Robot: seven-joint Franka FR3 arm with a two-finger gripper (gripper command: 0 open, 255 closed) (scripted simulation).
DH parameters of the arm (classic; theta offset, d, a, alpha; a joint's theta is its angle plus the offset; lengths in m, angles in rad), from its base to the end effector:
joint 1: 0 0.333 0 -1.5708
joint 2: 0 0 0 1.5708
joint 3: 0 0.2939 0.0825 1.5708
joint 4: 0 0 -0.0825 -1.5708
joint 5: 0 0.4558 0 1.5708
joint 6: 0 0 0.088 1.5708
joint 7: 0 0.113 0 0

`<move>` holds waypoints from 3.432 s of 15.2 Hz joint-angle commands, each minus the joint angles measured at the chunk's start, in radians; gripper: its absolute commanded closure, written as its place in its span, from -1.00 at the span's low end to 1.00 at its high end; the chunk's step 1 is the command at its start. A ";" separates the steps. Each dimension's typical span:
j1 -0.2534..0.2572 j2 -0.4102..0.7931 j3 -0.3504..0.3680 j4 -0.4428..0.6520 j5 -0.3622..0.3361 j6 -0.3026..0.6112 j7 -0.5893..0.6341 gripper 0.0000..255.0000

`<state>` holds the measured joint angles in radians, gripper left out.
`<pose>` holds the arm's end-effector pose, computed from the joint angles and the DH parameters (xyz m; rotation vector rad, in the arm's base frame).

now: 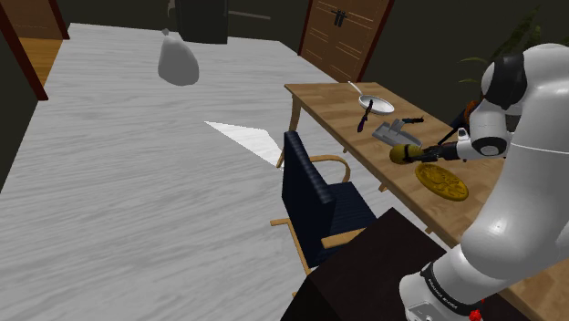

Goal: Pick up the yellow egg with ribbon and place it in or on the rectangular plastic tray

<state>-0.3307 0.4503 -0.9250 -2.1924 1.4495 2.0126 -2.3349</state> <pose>0.2142 -0.5398 0.1667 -2.8474 -0.1984 -1.2199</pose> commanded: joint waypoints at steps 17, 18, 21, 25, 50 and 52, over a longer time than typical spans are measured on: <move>0.134 -0.250 -0.129 -0.002 -0.249 0.062 0.215 1.00; 0.141 -0.264 -0.135 -0.001 -0.265 0.067 0.229 1.00; 0.162 -0.310 -0.150 0.004 -0.315 0.079 0.273 1.00; 0.080 -0.138 -0.105 0.148 -0.213 -0.032 0.273 1.00; -0.274 0.398 0.126 0.747 0.036 -0.178 0.366 1.00; -0.274 0.398 0.126 0.747 0.036 -0.178 0.366 1.00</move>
<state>-0.6042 0.8488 -0.7992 -1.4459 1.4854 1.8346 -1.9684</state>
